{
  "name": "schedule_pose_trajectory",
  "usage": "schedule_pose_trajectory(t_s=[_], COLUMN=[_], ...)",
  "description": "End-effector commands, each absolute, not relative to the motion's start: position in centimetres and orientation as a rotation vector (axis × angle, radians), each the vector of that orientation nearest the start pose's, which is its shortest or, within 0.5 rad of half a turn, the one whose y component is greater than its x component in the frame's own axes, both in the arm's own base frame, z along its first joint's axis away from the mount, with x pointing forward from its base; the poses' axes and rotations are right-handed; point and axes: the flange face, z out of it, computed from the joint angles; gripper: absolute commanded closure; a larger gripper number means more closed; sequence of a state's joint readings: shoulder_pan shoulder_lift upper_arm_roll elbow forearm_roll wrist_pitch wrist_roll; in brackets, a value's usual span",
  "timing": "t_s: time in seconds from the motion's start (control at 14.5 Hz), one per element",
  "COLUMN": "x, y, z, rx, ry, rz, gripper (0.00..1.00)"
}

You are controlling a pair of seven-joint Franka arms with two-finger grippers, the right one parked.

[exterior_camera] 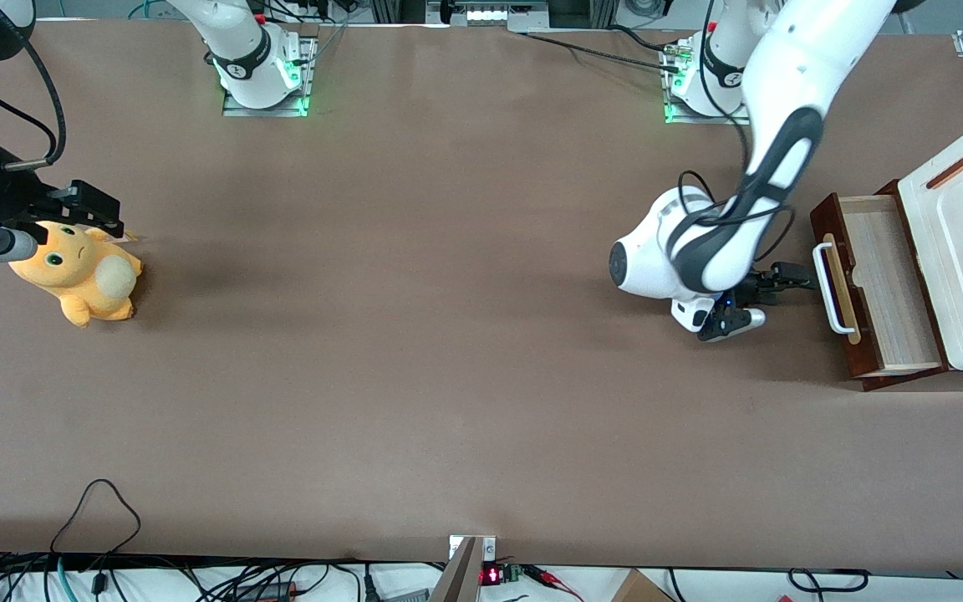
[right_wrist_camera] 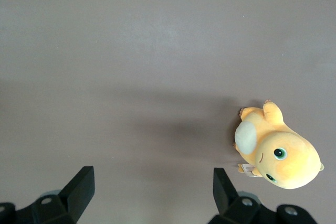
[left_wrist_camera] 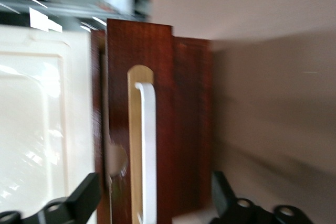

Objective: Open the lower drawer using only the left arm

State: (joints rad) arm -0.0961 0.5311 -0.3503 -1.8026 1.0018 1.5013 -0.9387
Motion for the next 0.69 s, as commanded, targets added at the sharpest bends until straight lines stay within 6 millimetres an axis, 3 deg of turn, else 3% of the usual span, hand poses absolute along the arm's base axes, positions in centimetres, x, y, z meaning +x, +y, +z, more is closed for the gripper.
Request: schedule_pose_trajectory(t_s=[0.0, 0.21, 0.34, 0.48, 0.62], x=[59.6, 60.3, 59.5, 58.7, 57.7], y=[-15.3, -10.3, -5.7, -2.5, -2.3], z=[38.2, 48.3, 52.2, 54.9, 56.9], rx=[-2.426, -2.746, -2.959, -3.050, -3.077], ry=[-0.139, -0.129, -0.111, -0.031, 0.062], rz=[0.105, 0.148, 0.181, 0.150, 0.096], gripper=[0.00, 0.00, 0.00, 0.00, 0.00])
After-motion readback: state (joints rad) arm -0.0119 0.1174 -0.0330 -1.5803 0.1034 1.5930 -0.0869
